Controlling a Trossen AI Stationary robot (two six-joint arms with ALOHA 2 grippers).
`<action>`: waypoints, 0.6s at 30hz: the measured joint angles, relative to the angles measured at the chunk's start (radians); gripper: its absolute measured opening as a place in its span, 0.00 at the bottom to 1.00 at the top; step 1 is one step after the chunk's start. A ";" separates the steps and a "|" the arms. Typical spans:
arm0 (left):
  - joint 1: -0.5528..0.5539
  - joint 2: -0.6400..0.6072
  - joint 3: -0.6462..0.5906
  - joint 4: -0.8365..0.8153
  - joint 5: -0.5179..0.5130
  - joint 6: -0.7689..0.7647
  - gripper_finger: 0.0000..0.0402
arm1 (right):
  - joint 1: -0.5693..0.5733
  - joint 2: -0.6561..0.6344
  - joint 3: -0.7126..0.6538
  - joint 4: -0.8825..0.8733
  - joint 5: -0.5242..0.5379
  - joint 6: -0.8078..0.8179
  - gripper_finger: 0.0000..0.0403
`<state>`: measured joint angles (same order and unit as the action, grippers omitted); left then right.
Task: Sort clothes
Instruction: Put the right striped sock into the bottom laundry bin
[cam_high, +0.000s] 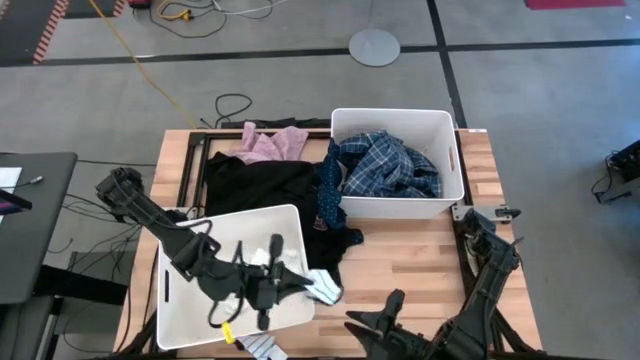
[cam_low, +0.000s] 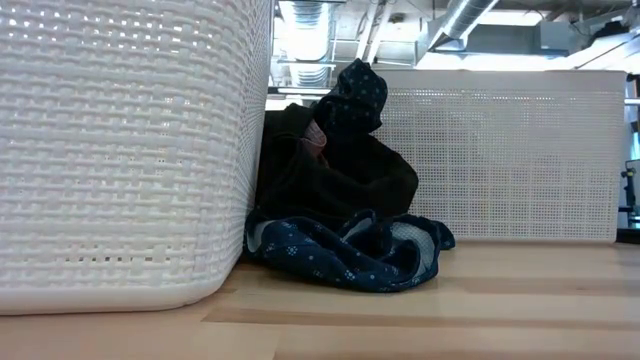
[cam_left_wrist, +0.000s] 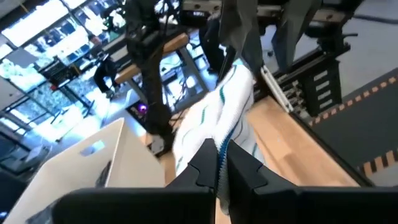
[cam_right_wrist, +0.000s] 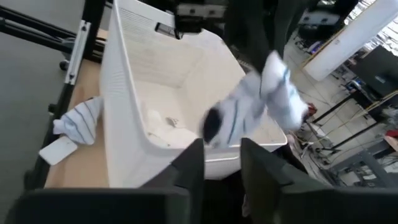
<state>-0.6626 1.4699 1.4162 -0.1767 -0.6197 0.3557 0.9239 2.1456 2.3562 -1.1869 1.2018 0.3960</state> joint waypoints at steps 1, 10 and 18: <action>-0.005 -0.017 0.000 -0.030 -0.012 -0.009 0.01 | 0.004 0.000 0.000 -0.009 0.000 0.012 0.35; -0.063 -0.173 0.000 -0.370 -0.104 -0.212 0.00 | 0.053 0.000 0.000 -0.066 -0.006 0.127 0.59; -0.090 -0.254 0.000 -0.707 -0.106 -0.456 0.00 | 0.071 0.000 -0.004 -0.070 -0.065 0.194 0.57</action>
<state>-0.7521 1.2159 1.4162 -0.8842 -0.7258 -0.0998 0.9949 2.1456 2.3523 -1.2566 1.1369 0.5895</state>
